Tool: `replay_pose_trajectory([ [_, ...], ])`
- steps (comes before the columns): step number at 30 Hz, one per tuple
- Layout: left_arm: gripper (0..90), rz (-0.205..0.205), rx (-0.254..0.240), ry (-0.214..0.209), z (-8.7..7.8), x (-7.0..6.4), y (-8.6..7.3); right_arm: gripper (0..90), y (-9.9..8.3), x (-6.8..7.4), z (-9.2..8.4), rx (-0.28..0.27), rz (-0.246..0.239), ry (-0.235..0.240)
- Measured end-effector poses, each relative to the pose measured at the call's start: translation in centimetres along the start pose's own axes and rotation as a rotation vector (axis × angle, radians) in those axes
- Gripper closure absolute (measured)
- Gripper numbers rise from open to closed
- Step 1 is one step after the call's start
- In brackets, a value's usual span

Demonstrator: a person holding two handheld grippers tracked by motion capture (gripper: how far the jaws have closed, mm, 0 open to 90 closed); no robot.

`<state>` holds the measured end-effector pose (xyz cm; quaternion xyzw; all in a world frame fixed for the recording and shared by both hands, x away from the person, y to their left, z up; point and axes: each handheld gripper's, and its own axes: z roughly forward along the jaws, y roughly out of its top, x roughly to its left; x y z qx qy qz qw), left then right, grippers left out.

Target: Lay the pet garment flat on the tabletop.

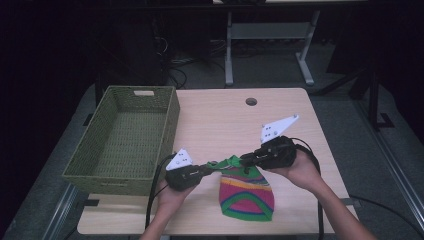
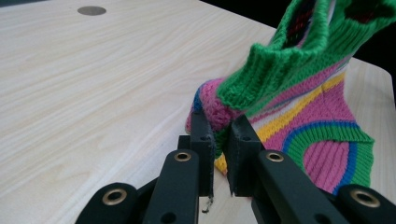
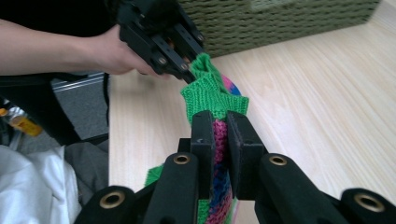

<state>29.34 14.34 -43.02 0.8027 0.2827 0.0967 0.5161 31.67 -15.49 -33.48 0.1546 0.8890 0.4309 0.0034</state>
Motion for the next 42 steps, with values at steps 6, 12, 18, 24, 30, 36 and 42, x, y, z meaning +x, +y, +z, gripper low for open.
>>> replay_pose_trajectory([
  [6, 82.6, 0.012, 0.007, 0.02, -0.2, -0.2, 1.5, 81.3, -0.7, -0.9, -0.5, 0.001, 0.037, -0.041],
  [12, 83.1, 0.041, 0.039, 0.038, 0.1, -0.3, 3.1, 81.3, -1.4, -1.6, -0.9, -0.01, 0.061, -0.074],
  [18, 83.0, 0.042, 0.075, 0.064, 0.9, 0.0, 4.4, 80.9, -2.0, -2.6, -1.1, -0.008, 0.084, -0.121],
  [24, 83.0, 0.019, 0.142, 0.083, 2.3, 1.1, 5.3, 81.0, -2.7, -4.5, -0.5, 0.006, 0.12, -0.155],
  [30, 82.7, -0.029, 0.166, 0.099, 3.6, 2.4, 5.4, 81.3, -2.8, -6.5, 0.4, 0.022, 0.159, -0.189],
  [36, 65.3, -0.041, 0.148, 0.188, 4.5, 3.2, 5.2, 73.0, -3.0, -8.3, 0.9, 0.011, 0.195, -0.285],
  [42, 56.6, -0.072, 0.133, 0.199, 4.5, 3.7, 5.0, 45.9, -3.8, -12.3, 1.0, 0.027, 0.302, -0.416],
])
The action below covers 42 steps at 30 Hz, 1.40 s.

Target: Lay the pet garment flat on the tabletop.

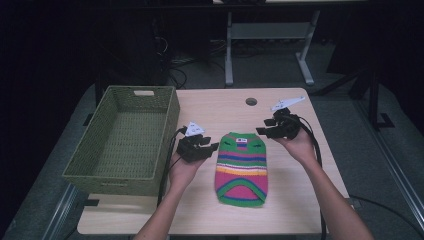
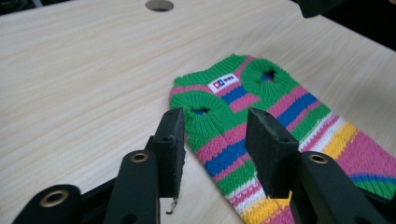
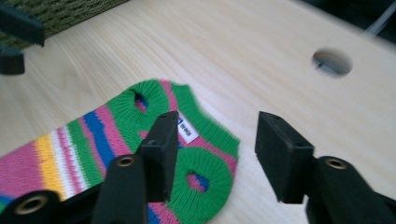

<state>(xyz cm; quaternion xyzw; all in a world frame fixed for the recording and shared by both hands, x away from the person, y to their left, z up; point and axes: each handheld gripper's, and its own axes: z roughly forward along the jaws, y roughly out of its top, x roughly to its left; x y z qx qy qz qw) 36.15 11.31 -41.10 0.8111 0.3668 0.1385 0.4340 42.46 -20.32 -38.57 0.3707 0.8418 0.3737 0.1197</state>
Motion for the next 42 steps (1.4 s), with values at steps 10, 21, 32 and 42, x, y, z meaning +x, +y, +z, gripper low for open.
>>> replay_pose_trajectory([
  [10, 67.3, 0.021, 0.078, -0.109, 2.3, -1.3, -1.4, 54.9, -3.6, 0.4, 0.9, 0.143, 0.01, 0.147],
  [21, 89.7, 0.104, 0.192, -0.148, 3.9, -3.0, -2.1, 87.5, -5.6, 2.6, 3.4, 0.281, -0.075, 0.268],
  [32, 89.8, 0.113, 0.267, -0.131, 5.0, -2.7, -2.5, 88.4, -5.6, 2.4, 4.5, 0.269, -0.053, 0.24],
  [42, 89.7, 0.068, 0.248, -0.12, 5.6, -2.1, -2.3, 84.2, -5.4, 1.7, 4.8, 0.246, -0.03, 0.2],
])
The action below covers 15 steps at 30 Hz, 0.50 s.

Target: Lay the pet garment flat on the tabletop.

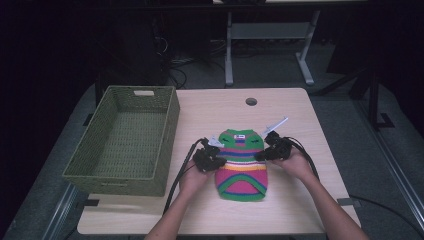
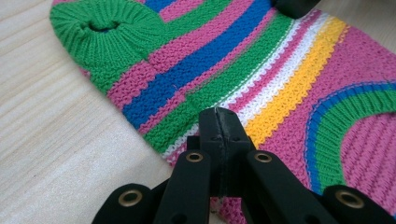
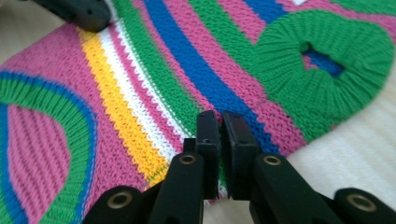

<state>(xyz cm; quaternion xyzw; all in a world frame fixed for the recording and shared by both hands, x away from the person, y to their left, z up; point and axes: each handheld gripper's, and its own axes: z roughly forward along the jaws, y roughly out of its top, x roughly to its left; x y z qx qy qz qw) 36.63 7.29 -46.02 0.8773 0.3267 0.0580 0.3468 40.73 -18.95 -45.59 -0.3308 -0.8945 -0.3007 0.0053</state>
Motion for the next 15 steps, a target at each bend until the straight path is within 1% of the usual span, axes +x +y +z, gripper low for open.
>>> replay_pose_trajectory([
  [3, 89.7, 0.009, 0.005, 0.006, 0.04, -0.05, 0.1, 84.1, 0.19, -0.13, 0.02, 0.009, 0.01, 0.001],
  [7, 89.5, 0.002, 0.002, 0.005, 0.06, 0.01, 0.07, 83.8, 0.31, -0.07, 0.04, 0.016, 0.008, -0.005],
  [10, 88.4, 0.004, 0.006, 0.009, 0.06, -0.06, 0.09, 83.3, 0.19, -0.24, 0.05, 0.006, 0.016, 0.006],
  [12, 87.8, 0.002, 0.005, 0.012, 0.09, -0.06, 0.1, 83.1, 0.11, -0.42, 0.04, 0.003, 0.027, 0.019],
  [15, 85.6, 0.01, 0.006, 0.021, 0.04, -0.19, 0.13, 81.6, -0.11, -0.53, 0.04, -0.015, 0.044, 0.03],
])
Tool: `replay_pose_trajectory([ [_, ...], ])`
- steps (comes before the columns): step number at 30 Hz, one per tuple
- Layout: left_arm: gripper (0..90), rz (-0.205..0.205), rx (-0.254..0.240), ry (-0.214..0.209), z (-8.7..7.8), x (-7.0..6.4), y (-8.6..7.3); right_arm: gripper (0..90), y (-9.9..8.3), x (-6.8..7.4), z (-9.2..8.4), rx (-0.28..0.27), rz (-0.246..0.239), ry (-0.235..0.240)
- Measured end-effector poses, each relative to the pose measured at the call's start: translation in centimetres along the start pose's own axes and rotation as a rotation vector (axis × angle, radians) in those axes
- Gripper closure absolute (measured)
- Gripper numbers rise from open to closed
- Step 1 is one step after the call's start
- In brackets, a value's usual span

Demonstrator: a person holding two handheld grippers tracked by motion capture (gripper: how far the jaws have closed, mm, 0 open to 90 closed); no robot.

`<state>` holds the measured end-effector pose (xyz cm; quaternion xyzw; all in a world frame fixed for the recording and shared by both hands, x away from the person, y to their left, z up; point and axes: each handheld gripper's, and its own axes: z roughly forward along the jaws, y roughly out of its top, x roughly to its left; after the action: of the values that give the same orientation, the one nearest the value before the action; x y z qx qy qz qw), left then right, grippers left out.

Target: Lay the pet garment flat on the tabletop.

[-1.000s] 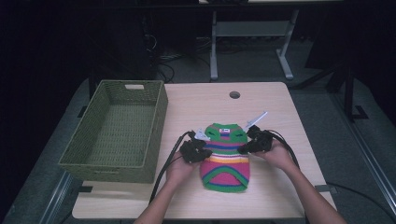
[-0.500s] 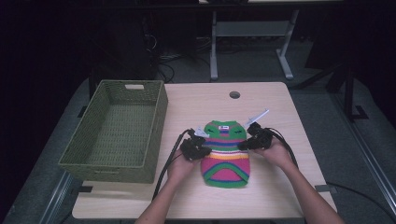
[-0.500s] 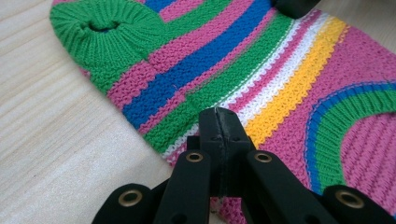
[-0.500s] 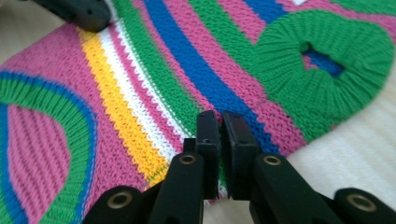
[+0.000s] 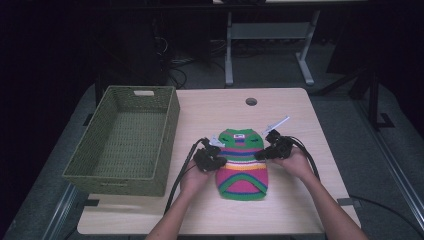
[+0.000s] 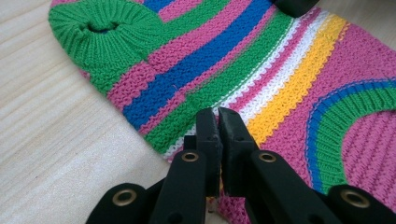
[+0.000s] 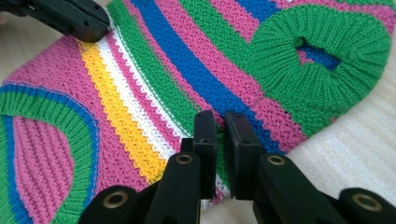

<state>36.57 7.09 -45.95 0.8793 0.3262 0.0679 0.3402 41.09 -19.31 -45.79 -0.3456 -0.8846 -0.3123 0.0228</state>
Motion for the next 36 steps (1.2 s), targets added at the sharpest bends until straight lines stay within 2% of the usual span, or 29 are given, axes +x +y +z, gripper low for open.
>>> replay_pose_trajectory([
  [3, 80.1, -0.002, -0.004, 0.003, -0.2, 0.0, 0.1, 75.3, 0.1, 0.0, -0.2, 0.005, -0.001, 0.004],
  [6, 76.2, -0.012, -0.004, -0.011, -0.2, 0.1, 0.3, 74.2, 0.3, 0.3, -0.5, -0.013, -0.018, 0.018],
  [8, 75.4, -0.017, -0.015, -0.013, -0.3, 0.0, 0.4, 72.7, 0.6, 0.4, -0.5, -0.021, -0.019, 0.021],
  [11, 73.7, 0.004, -0.011, -0.011, -0.6, 0.0, 0.7, 70.2, 0.8, 0.5, -0.6, -0.051, -0.02, 0.036],
  [15, 71.5, -0.002, -0.026, -0.021, -1.2, -0.1, 1.0, 64.9, 0.8, 0.6, -0.7, -0.049, -0.02, 0.042],
  [18, 70.1, 0.002, -0.032, -0.022, -1.5, -0.1, 1.1, 62.3, 0.6, 0.4, -1.1, -0.068, -0.007, 0.053],
  [20, 68.5, -0.005, -0.046, -0.024, -1.8, -0.1, 1.0, 60.3, 0.4, 0.4, -1.5, -0.08, 0.002, 0.06],
  [23, 66.4, -0.013, -0.059, -0.031, -2.1, 0.0, 1.0, 52.3, 0.2, 0.6, -1.8, -0.088, 0.007, 0.063],
  [27, 64.9, -0.037, -0.084, -0.052, -2.7, 0.1, 0.8, 48.6, 0.0, 0.7, -2.3, -0.1, 0.001, 0.074],
  [29, 63.3, -0.039, -0.089, -0.055, -2.9, 0.2, 0.7, 46.9, -0.1, 0.7, -2.7, -0.11, -0.005, 0.062],
  [32, 56.7, -0.047, -0.099, -0.039, -3.2, 0.0, 0.6, 47.0, -0.2, 0.8, -3.2, -0.117, -0.011, 0.06],
  [36, 48.0, -0.038, -0.103, -0.041, -3.4, 0.0, 0.4, 45.7, -0.6, 0.8, -3.6, -0.124, -0.017, 0.064],
])
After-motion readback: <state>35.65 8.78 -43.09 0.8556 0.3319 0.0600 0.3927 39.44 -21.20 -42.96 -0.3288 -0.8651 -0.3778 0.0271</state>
